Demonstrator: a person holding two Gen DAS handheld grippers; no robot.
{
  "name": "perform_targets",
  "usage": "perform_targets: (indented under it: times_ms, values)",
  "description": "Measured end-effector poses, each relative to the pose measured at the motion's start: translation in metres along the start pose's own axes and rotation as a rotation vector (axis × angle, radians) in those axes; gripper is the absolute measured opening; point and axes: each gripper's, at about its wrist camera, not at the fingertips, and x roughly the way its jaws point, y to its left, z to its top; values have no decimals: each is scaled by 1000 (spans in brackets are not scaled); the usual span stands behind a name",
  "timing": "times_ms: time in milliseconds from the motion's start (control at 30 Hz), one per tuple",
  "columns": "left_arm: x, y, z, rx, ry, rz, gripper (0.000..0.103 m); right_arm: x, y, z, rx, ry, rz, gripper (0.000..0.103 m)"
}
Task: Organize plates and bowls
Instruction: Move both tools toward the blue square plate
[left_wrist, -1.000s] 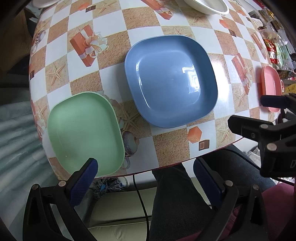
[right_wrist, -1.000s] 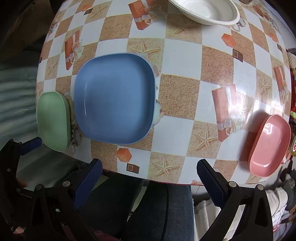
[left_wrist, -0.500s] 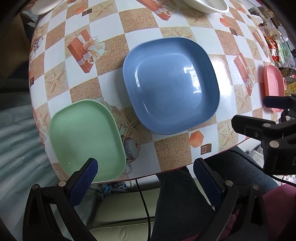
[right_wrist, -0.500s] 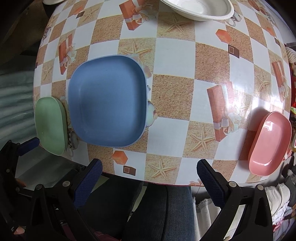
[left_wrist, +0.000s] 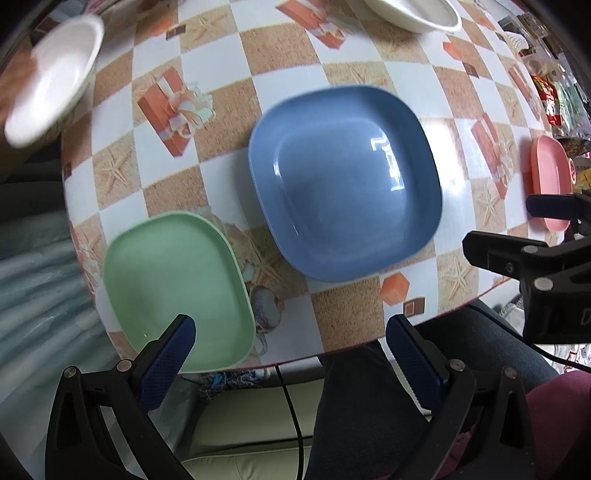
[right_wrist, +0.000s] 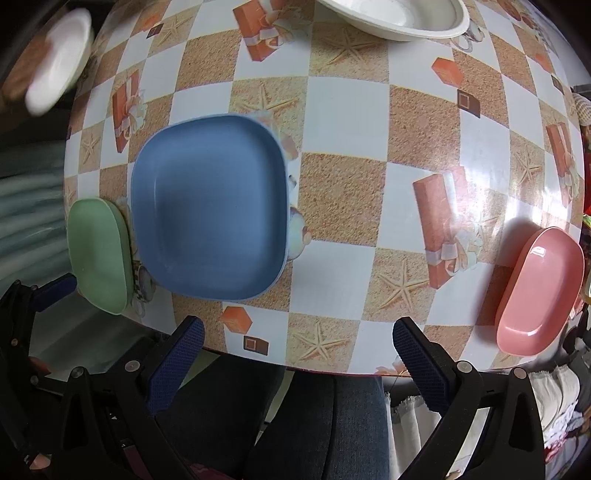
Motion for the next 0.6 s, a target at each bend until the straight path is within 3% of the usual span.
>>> perform_targets:
  times_ms: [333,600]
  values:
    - [-18,10,13,-32,-87,25,103,-17,-18,11,56,-45,7,103]
    - [-57,29,37,-155,-266,49,103,-62,-34,31,99,-217,-4,103]
